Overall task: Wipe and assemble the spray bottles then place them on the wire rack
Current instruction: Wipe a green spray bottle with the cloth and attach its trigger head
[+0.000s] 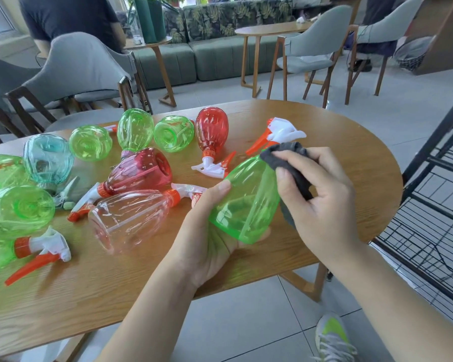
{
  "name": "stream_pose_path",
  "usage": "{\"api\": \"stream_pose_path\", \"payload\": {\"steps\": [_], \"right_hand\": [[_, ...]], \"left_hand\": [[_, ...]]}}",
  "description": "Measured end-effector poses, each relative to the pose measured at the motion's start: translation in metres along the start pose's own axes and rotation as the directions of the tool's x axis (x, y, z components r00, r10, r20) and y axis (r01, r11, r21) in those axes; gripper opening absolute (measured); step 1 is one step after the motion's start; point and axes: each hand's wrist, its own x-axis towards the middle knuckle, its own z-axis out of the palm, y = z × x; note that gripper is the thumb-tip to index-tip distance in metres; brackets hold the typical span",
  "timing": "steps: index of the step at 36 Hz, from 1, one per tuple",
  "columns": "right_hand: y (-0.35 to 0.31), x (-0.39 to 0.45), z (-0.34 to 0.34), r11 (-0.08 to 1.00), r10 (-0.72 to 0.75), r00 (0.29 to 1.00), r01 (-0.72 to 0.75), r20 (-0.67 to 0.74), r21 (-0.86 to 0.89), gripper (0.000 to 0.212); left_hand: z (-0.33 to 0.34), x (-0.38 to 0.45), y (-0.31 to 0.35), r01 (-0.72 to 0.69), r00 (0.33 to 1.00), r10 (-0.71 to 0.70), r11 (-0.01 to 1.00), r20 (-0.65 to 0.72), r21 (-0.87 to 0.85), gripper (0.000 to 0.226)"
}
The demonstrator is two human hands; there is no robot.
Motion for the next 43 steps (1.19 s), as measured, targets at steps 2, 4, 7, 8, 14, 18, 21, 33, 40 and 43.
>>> {"api": "stream_pose_path", "payload": {"steps": [2, 4, 7, 8, 14, 18, 21, 33, 40, 43], "right_hand": [[-0.004, -0.003, 0.002, 1.0, -0.009, 1.0, 0.009, 0.01, 0.023, 0.024], [-0.012, -0.01, 0.006, 0.998, -0.048, 0.998, 0.046, 0.038, 0.049, 0.022], [-0.022, -0.02, 0.014, 0.983, -0.18, 0.98, 0.175, 0.091, 0.054, 0.02], [-0.024, -0.023, 0.016, 0.97, -0.243, 0.964, 0.239, 0.112, 0.045, 0.02], [-0.026, -0.028, 0.021, 0.863, -0.473, 0.866, 0.493, 0.164, -0.113, 0.02], [-0.02, -0.021, 0.014, 0.871, -0.454, 0.885, 0.465, 0.101, -0.161, 0.02], [-0.014, -0.012, 0.009, 0.936, -0.327, 0.945, 0.327, 0.021, -0.126, 0.02], [-0.013, -0.016, 0.011, 0.99, -0.136, 0.991, 0.136, -0.013, -0.022, 0.024], [-0.001, -0.008, 0.005, 0.996, -0.067, 0.997, 0.065, -0.034, -0.052, 0.027], [-0.001, -0.01, 0.006, 0.999, -0.025, 0.999, 0.024, -0.041, -0.032, 0.027]], "left_hand": [[0.0, -0.001, 0.0, -0.002, 1.0, 0.002, 1.0, 0.0, 0.0, 0.049], [-0.001, -0.001, 0.001, -0.02, 1.0, 0.02, 1.0, -0.021, -0.009, 0.046], [0.0, -0.001, 0.004, -0.037, 0.999, 0.036, 0.998, -0.026, -0.042, 0.048], [0.001, -0.003, 0.005, -0.016, 1.0, 0.015, 0.997, -0.017, -0.077, 0.05], [-0.001, -0.005, 0.007, 0.052, 0.999, -0.054, 0.987, -0.008, -0.149, 0.054], [-0.002, -0.002, 0.007, 0.007, 1.0, -0.01, 0.99, -0.022, -0.139, 0.051], [-0.003, 0.0, 0.006, -0.015, 1.0, 0.015, 0.997, -0.002, -0.081, 0.048], [-0.005, -0.001, 0.002, -0.031, 0.997, 0.034, 0.999, 0.072, -0.037, 0.067], [-0.003, -0.002, 0.001, 0.011, 0.998, -0.014, 0.999, 0.055, 0.044, 0.083], [-0.003, -0.003, 0.001, 0.015, 0.999, -0.017, 0.998, 0.038, 0.057, 0.081]]}}
